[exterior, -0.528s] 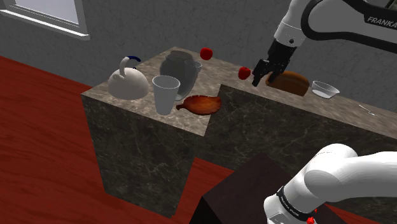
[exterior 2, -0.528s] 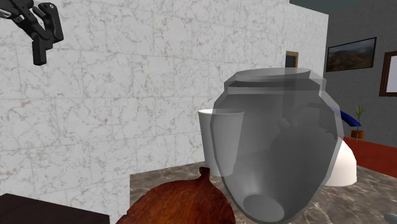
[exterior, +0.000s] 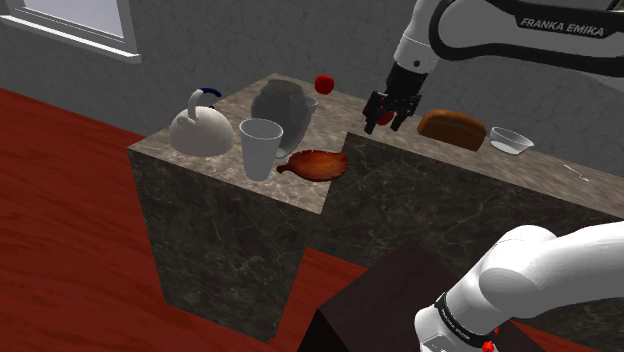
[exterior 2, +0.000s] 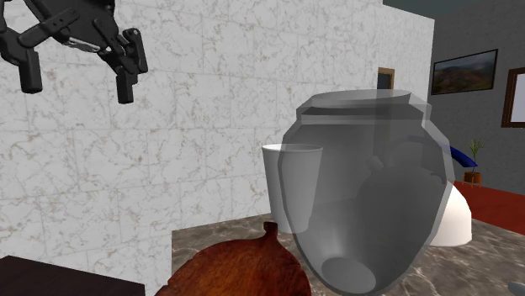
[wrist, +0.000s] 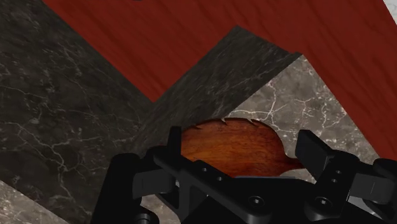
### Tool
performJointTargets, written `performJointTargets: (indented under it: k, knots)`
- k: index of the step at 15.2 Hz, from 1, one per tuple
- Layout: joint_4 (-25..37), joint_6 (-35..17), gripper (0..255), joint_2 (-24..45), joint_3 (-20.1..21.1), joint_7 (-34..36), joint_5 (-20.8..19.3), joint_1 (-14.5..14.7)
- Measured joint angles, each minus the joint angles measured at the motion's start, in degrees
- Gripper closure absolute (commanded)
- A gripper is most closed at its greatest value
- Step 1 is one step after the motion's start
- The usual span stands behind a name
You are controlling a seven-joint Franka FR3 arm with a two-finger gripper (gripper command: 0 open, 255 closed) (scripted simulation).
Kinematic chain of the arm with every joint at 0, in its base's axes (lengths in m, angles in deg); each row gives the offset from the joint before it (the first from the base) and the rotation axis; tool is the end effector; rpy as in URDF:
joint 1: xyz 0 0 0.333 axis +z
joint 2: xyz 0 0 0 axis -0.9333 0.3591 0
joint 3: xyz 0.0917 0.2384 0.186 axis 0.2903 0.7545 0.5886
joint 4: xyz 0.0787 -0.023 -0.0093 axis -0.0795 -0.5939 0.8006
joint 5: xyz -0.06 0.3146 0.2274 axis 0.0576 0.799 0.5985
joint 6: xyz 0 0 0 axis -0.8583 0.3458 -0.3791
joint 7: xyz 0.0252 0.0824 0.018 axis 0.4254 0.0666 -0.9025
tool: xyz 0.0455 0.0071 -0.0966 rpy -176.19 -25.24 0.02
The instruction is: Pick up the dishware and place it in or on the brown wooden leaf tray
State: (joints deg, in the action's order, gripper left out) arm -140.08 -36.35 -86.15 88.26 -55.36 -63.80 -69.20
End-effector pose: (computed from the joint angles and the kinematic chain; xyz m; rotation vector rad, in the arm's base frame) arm 0.3845 0.0496 0.5970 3.0855 -0.2475 0.1321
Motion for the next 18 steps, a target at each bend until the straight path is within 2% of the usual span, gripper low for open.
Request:
performJointTargets:
  k: [11,18]
  knots:
    - [14.37,-6.57,0,22.1,4.66,8.42,4.12,1.54]
    - [28.72,-7.49,0,37.62,6.79,13.6,4.6,3.22]
